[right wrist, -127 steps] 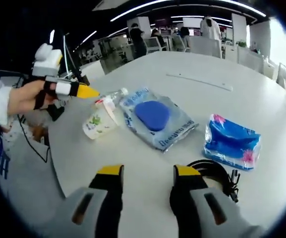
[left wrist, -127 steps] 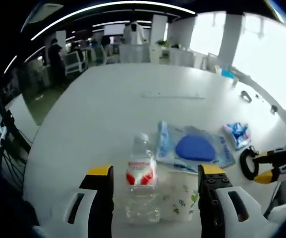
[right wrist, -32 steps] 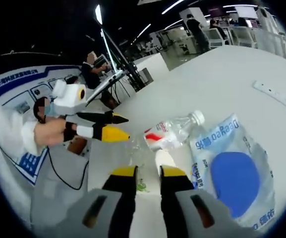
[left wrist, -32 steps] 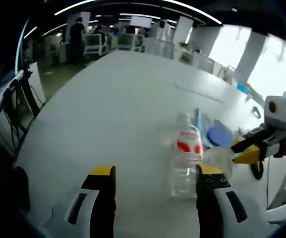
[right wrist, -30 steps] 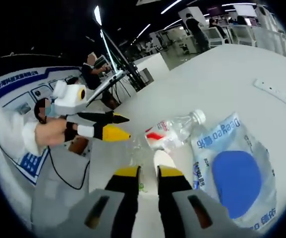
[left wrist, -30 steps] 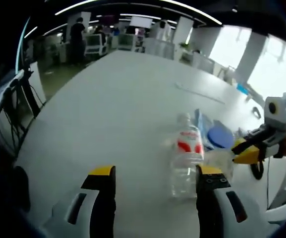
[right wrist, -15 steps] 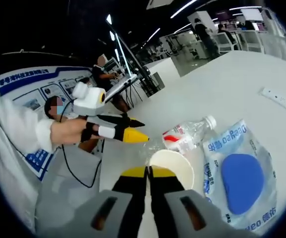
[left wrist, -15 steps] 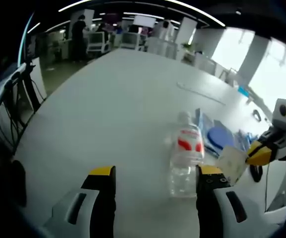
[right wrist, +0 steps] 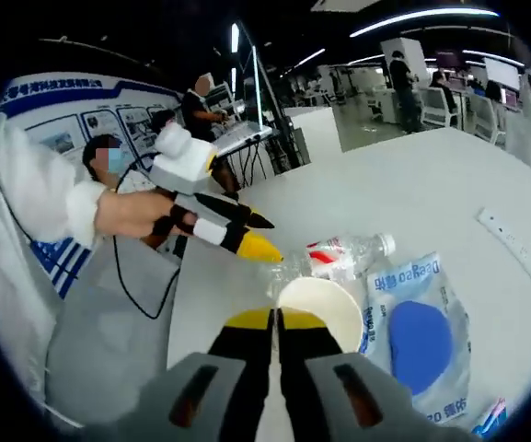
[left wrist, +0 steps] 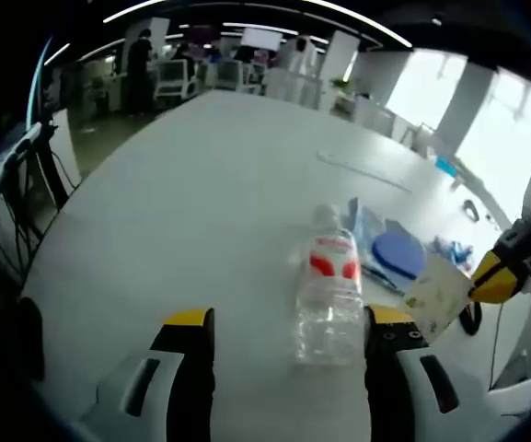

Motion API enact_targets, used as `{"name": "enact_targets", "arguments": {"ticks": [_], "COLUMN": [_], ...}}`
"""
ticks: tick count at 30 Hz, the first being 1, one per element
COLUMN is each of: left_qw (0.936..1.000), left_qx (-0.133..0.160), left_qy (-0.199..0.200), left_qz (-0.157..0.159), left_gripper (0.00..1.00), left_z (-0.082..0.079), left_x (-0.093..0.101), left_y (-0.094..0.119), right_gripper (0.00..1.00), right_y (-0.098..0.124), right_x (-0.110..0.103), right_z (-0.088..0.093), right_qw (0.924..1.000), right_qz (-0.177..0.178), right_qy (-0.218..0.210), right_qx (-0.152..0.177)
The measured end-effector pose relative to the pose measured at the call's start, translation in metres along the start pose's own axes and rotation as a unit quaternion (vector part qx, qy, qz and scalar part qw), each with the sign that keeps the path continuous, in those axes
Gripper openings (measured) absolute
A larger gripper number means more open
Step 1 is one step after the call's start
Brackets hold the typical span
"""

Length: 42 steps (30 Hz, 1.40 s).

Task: Arrange the tabletop items into an orderly group along one side of the table until the central work area is clear of visible clutter.

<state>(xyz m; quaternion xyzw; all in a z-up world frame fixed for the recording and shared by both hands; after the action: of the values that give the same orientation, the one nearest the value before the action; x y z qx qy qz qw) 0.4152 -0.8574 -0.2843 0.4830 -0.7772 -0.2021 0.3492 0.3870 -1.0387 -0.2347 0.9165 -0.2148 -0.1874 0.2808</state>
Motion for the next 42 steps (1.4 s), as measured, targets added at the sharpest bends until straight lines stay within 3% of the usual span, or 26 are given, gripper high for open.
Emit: {"name": "enact_targets", "arguments": {"ticks": [2,7,14,24,29,42], "left_qw": [1.0,0.9999,0.9998,0.9999,0.9998,0.9997], "left_qx": [0.0,-0.003,-0.004,-0.009,-0.011,-0.016], "left_qy": [-0.001,-0.006,-0.011,-0.006,-0.006,-0.006], "left_qz": [0.003,0.008,0.013,0.012,0.012,0.015], "left_gripper": [0.62,0.61,0.62,0.61,0.61,0.61], "left_z": [0.0,0.001,0.002,0.008,0.01,0.014], "left_x": [0.003,0.009,0.012,0.007,0.006,0.003], "left_y": [-0.001,-0.004,-0.005,-0.007,-0.008,-0.012], "right_gripper": [0.0,0.0,0.0,0.0,0.0,0.0], "right_y": [0.001,0.001,-0.004,-0.014,-0.019,-0.027], "right_x": [0.0,-0.003,-0.01,-0.014,-0.019,-0.028], "right_z": [0.001,0.008,0.009,0.011,0.018,0.028], "right_qw": [0.9998,0.993,0.9852,0.976,0.9669,0.9694], "right_qz": [0.006,0.025,0.034,0.05,0.047,0.036], "right_qy": [0.015,0.105,0.154,0.197,0.231,0.218], "right_qx": [-0.006,-0.048,-0.066,-0.079,-0.099,-0.106]}}
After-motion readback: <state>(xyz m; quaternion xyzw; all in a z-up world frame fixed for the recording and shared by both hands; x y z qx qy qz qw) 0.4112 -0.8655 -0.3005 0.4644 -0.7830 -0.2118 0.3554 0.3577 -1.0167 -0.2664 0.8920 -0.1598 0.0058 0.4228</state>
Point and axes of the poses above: the point that each gripper's makers call its tool centre point, and the gripper's own axes: y roughly backward along the fingers, x roughly to its right, z roughly out of its underside, the point moved 5 cm from there along y, roughly backward along the fingers, and after that the axes turned 6 degrees about z, right-handed, at the moved point
